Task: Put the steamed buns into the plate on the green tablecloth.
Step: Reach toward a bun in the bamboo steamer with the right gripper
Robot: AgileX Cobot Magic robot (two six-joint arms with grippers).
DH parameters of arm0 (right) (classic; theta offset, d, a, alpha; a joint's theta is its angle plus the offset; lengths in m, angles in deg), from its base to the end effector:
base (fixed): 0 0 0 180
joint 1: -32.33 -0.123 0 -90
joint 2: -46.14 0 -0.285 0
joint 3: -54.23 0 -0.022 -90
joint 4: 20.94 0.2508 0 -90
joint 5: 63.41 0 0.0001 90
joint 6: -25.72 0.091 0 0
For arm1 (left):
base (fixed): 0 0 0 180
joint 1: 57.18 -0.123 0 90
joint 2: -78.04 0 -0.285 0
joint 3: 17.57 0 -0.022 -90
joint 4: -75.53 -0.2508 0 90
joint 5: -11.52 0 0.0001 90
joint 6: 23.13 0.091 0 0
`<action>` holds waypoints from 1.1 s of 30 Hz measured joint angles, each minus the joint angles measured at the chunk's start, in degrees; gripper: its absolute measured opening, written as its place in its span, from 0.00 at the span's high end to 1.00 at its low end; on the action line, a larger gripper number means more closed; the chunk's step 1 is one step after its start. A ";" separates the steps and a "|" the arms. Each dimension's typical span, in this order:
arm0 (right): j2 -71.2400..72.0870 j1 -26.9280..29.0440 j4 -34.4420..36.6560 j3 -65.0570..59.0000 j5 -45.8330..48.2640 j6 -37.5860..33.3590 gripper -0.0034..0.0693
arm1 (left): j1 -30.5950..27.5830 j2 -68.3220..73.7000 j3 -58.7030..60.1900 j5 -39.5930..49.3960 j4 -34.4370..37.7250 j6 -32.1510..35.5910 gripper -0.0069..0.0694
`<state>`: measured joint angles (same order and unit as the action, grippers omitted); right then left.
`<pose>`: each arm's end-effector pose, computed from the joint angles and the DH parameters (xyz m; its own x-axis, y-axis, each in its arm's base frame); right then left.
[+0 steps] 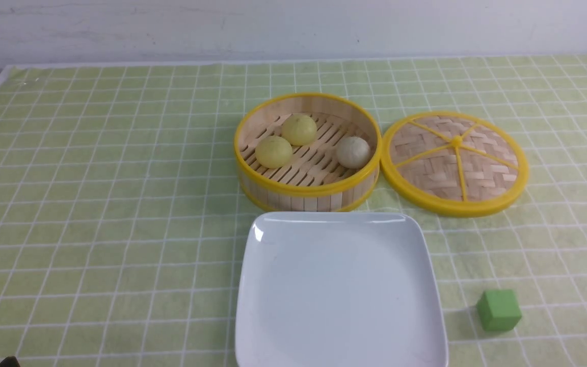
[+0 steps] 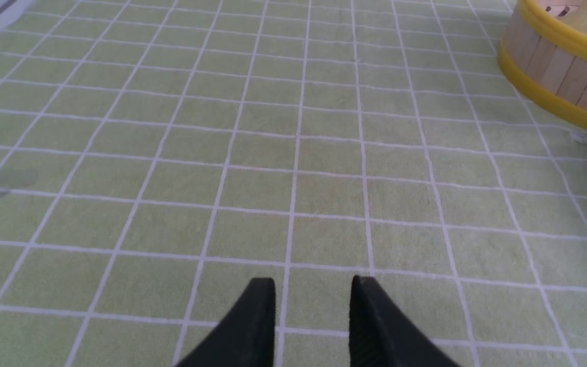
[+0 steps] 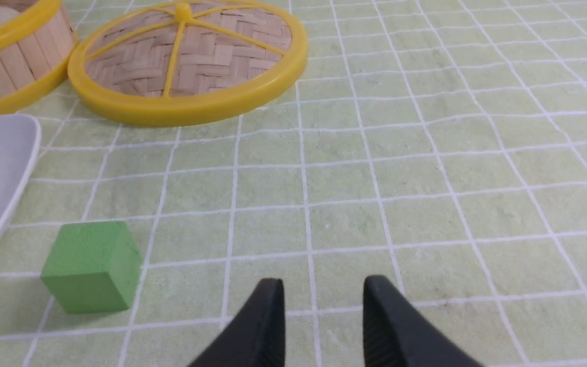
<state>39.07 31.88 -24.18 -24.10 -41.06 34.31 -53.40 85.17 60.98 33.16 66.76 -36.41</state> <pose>0.0520 -0.0016 0.1723 -0.3016 0.0951 -0.9487 0.0422 0.9954 0.0863 0.0527 0.0017 0.1724 -0.2932 -0.0699 -0.9535 -0.0140 0.9975 -0.0688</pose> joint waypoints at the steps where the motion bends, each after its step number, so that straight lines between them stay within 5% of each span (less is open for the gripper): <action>1: 0.00 0.00 0.62 -0.05 -0.25 0.91 0.62 | 0.00 0.00 0.00 -0.06 0.14 -0.38 0.59; 4: 0.00 0.00 7.12 -0.23 -0.95 7.17 0.62 | 0.00 0.00 0.07 -0.72 5.02 -4.73 0.59; 7: 0.00 0.00 20.37 -0.30 -1.47 18.79 0.62 | 0.00 0.00 0.24 -1.56 20.27 -18.83 0.59; 11: 0.00 0.00 28.14 -0.30 -2.04 25.95 0.62 | 0.00 0.00 0.25 -3.37 34.74 -31.45 0.59; 17: 0.00 0.00 32.38 0.68 -2.31 24.16 0.63 | 0.00 0.00 0.31 -13.33 42.05 -39.10 0.61; 24: -4.54 0.00 27.18 20.52 0.97 8.56 0.82 | 0.00 1.74 -16.26 -21.10 32.97 -21.95 0.80; 27: -13.48 0.00 18.40 30.26 12.34 3.05 0.95 | 0.00 10.14 -27.29 -10.49 30.87 -14.66 0.90; 33: -33.68 0.00 8.39 40.64 36.41 2.27 0.97 | 0.00 33.31 -43.67 20.89 28.50 -3.63 0.91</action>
<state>5.38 31.88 -15.79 16.54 -4.65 36.58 -53.40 118.49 17.31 54.05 95.26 -40.04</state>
